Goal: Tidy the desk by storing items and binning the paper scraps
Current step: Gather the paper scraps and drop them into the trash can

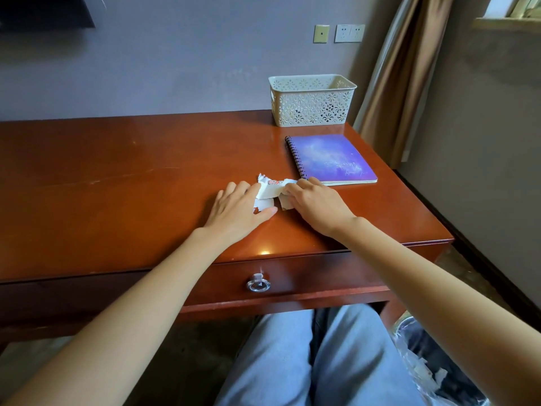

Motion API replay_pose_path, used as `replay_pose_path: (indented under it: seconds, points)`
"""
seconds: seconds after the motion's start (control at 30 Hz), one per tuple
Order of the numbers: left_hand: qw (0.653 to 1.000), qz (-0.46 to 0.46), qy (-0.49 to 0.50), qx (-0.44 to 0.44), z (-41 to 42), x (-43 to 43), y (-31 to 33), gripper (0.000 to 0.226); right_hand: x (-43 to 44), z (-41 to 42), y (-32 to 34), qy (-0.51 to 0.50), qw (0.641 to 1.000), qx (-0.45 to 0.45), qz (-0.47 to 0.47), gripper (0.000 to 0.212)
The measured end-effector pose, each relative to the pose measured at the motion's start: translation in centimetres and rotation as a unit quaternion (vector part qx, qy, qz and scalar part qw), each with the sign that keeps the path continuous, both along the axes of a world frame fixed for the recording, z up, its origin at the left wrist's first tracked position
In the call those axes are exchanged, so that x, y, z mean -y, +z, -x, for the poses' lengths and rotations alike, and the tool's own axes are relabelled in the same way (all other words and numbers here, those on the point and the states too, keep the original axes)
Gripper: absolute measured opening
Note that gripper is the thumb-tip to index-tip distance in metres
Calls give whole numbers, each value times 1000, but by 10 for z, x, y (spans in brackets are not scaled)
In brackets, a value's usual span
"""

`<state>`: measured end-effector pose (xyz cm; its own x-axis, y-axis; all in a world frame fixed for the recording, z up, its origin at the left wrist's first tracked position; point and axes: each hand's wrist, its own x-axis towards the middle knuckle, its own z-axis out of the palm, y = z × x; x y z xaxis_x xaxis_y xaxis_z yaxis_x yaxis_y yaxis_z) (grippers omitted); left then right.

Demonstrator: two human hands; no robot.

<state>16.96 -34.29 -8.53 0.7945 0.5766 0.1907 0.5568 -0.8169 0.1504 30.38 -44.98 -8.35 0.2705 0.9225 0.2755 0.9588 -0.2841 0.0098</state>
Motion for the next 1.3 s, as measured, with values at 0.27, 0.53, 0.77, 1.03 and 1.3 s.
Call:
replay_pose_path:
  seconds: [0.27,0.53,0.77,1.03,1.3]
  points:
    - [995,-100,-26,-1,-18,-3,2,36,-6,-6,-1,-39,998,-9,-56,20]
    - [993,-115,13,25,-34,-11,12,22,-2,-13,5,-96,982,-68,-150,34]
    - [996,-46,36,73,-44,-17,24,23,-6,-28,9,-145,962,-107,-204,29]
    - [964,104,120,212,-60,-21,35,36,-22,-39,14,-115,906,-302,-272,49]
    - [934,163,109,300,-80,-6,55,33,-6,-58,27,-159,809,-443,-352,25]
